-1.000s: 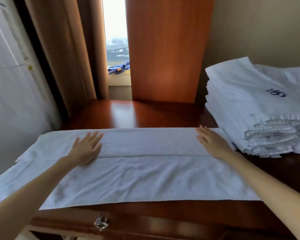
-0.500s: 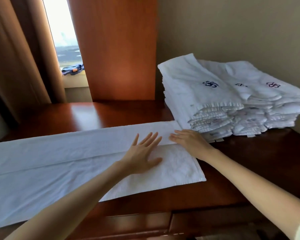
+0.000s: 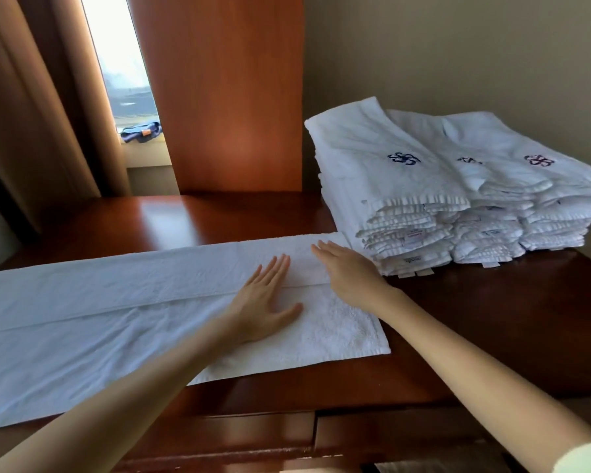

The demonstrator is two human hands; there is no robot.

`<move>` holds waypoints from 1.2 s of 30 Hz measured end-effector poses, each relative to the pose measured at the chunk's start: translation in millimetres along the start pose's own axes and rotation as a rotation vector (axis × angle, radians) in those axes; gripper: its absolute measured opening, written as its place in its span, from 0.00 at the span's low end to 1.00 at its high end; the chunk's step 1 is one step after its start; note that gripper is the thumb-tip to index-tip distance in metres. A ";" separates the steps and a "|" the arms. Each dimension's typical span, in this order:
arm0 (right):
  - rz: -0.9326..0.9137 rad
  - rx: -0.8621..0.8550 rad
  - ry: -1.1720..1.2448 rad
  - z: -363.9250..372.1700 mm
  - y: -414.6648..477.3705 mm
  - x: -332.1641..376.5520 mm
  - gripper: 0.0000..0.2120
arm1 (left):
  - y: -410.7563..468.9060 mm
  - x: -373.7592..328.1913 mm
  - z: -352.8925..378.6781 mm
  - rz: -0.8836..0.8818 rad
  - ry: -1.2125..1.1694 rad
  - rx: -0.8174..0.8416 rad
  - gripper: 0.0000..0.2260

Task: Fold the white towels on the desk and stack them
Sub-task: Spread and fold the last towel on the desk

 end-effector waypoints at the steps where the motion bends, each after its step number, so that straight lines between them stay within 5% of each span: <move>1: -0.020 0.000 0.073 0.7 6.5 7.3 0.24 | -0.2 4.5 0.2 -0.063 0.024 -0.018 0.43; 6: -0.057 0.137 0.079 37.8 33.5 20.9 0.26 | -1.0 12.1 5.7 -0.155 0.075 0.017 0.46; 13: 0.105 0.111 0.100 48.2 43.7 -31.0 0.27 | -1.9 11.2 4.9 -0.123 0.070 0.016 0.36; 19: 0.046 -0.208 0.297 20.9 0.5 -17.6 0.19 | -13.2 -11.5 -6.3 -0.018 0.041 -0.046 0.24; 24: -0.078 -0.284 0.366 4.0 -77.5 -9.0 0.12 | -54.2 -39.9 -10.4 0.131 0.033 -0.113 0.19; 30: -0.189 -0.065 0.303 8.3 -133.5 8.1 0.31 | -86.1 -53.7 0.8 0.184 -0.021 -0.003 0.30; 36: -0.170 -0.136 0.219 -7.3 -151.2 6.2 0.17 | -103.2 -61.4 -11.3 0.213 -0.054 0.030 0.22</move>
Point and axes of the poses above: each hand's wrist, its own y-axis towards the middle knuckle, its own z-axis out of the palm, x = y × z, the point moved 7 cm from there along y, towards the middle knuckle, and after that the axes turned 13 degrees about -y, right-handed, at the moved point
